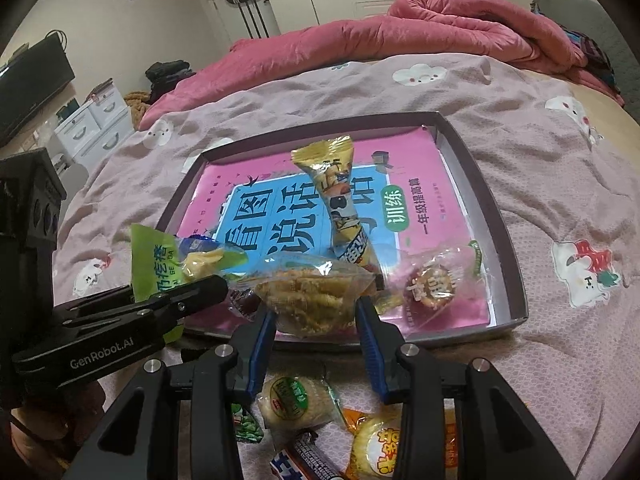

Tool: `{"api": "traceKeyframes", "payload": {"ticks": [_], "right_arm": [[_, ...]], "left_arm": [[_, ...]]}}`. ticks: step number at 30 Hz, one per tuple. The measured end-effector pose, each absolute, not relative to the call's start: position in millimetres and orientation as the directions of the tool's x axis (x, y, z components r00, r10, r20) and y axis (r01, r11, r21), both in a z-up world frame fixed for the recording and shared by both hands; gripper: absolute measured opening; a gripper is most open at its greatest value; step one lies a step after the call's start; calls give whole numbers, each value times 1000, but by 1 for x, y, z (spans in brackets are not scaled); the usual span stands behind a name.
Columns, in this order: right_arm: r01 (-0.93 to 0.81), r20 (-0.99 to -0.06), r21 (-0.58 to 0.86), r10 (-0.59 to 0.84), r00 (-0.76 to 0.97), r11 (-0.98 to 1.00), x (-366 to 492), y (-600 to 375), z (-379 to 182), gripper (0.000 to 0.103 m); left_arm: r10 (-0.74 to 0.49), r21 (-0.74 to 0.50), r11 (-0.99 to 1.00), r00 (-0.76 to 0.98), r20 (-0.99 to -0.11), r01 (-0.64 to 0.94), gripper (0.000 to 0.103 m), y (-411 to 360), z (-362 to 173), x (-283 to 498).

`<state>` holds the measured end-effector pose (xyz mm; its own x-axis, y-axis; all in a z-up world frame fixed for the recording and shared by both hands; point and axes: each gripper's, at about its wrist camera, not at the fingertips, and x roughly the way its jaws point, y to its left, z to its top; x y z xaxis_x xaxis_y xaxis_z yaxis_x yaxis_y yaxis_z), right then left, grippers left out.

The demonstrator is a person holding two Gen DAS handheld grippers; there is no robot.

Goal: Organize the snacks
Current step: 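Lower green bag onto tray and open left tool while right tool releases clear bag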

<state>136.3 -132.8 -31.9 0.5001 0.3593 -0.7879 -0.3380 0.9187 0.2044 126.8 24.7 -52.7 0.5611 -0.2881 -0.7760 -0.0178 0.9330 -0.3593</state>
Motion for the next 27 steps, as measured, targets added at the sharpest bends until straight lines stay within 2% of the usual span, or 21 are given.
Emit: {"api": "traceKeyframes", "payload": {"ticks": [18,27], "right_arm": [[-272,-783,225,340,521,936,136,-151,-28,41],[-270,-778,237,348,523,933,134,-154,-25,42]], "left_arm": [[-312,-400,916,566,-763,-34,32,30,-52,123],[-322,-411,911,570,-756,-31,38,30,-48,120]]}}
